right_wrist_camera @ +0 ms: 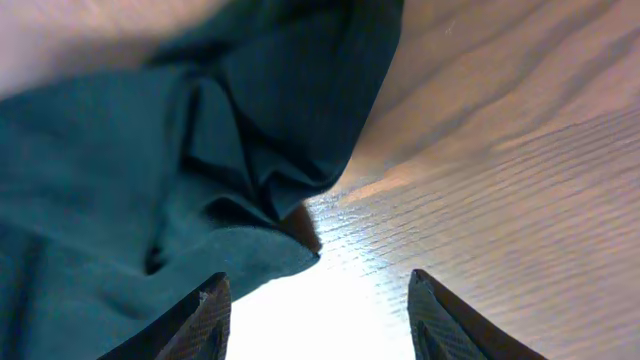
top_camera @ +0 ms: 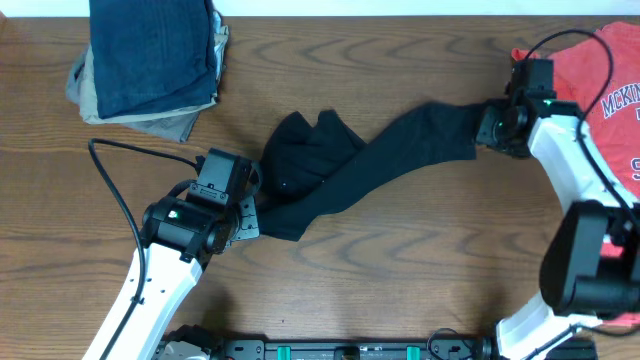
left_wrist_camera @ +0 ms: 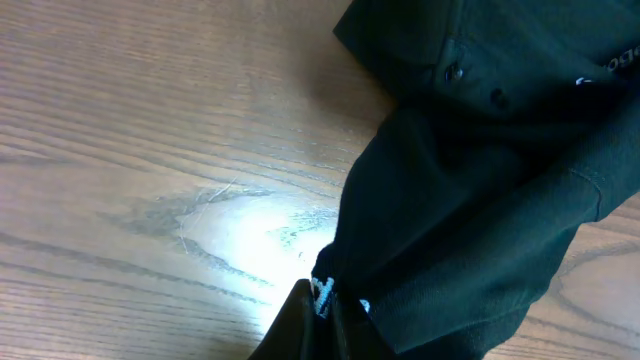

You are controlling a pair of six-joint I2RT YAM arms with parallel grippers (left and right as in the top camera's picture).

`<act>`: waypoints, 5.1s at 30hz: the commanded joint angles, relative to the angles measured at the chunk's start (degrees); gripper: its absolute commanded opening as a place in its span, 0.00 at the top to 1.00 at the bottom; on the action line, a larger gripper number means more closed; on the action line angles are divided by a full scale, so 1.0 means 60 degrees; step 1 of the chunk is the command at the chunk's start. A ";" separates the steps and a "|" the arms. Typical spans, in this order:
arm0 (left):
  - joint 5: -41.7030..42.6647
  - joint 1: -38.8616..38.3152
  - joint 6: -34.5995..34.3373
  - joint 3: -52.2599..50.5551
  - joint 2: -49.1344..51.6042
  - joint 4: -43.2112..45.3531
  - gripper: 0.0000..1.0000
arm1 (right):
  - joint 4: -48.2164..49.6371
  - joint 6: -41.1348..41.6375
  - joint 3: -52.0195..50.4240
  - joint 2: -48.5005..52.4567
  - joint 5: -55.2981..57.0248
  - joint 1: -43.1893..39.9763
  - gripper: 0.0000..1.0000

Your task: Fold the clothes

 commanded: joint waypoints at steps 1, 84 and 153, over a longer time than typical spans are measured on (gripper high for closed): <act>-0.0160 0.0004 0.0120 -0.0091 0.0062 -0.0011 0.94 | 0.0018 0.0015 -0.0138 0.0718 -0.0146 0.0168 0.45; 0.0634 0.0004 0.0616 1.0848 -0.2255 -0.4018 0.94 | -0.7563 -0.0335 0.7471 -0.7012 0.0033 0.0153 0.99; 0.1592 0.2004 0.1031 0.5796 0.1541 -0.4972 0.02 | -0.9694 0.1137 0.7876 -0.1060 0.1078 0.0721 0.01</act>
